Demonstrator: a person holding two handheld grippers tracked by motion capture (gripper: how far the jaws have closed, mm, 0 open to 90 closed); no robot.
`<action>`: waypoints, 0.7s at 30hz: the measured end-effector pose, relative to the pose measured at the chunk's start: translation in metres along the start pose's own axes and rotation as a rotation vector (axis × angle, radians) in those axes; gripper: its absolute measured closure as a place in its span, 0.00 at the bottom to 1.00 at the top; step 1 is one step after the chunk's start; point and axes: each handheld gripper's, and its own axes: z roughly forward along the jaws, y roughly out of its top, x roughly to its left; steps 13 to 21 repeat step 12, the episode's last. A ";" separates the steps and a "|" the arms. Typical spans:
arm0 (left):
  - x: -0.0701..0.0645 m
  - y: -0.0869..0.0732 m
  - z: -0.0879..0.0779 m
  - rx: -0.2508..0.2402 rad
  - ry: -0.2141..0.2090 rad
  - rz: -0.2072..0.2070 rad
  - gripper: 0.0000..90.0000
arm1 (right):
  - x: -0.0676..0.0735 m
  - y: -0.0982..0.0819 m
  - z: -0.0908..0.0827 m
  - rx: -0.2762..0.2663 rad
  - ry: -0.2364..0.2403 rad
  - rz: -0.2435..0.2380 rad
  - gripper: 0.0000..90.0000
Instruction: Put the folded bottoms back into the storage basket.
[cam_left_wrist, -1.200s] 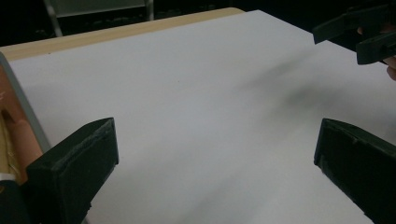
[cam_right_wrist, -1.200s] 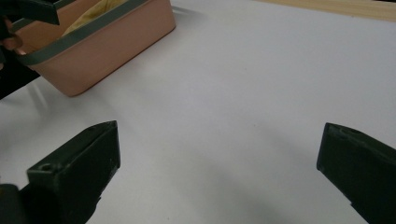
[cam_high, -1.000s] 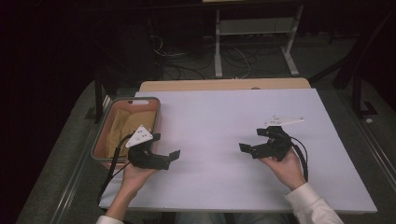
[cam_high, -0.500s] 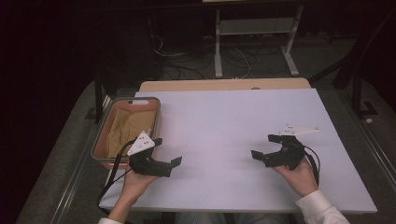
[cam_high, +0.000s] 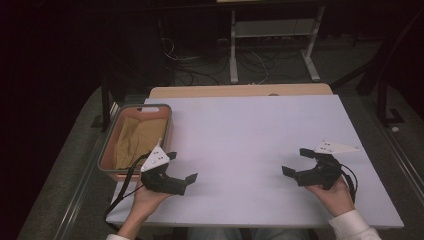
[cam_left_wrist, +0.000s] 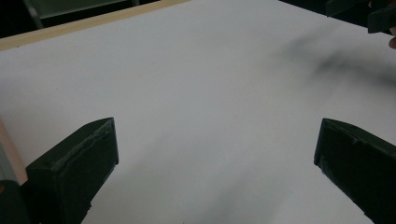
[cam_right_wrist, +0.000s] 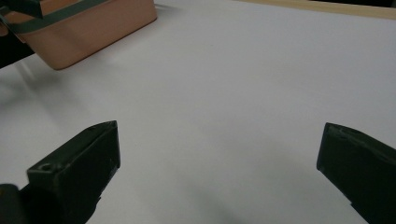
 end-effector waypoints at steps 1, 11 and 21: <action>0.000 0.000 0.000 0.001 0.001 0.002 0.00 | -0.001 -0.002 -0.002 -0.005 0.002 0.005 0.00; -0.001 -0.001 0.000 0.000 0.003 0.007 0.00 | -0.013 -0.014 -0.012 -0.029 -0.006 0.024 0.00; -0.001 -0.001 0.000 -0.001 0.002 0.007 0.00 | -0.013 -0.014 -0.012 -0.029 -0.006 0.024 0.00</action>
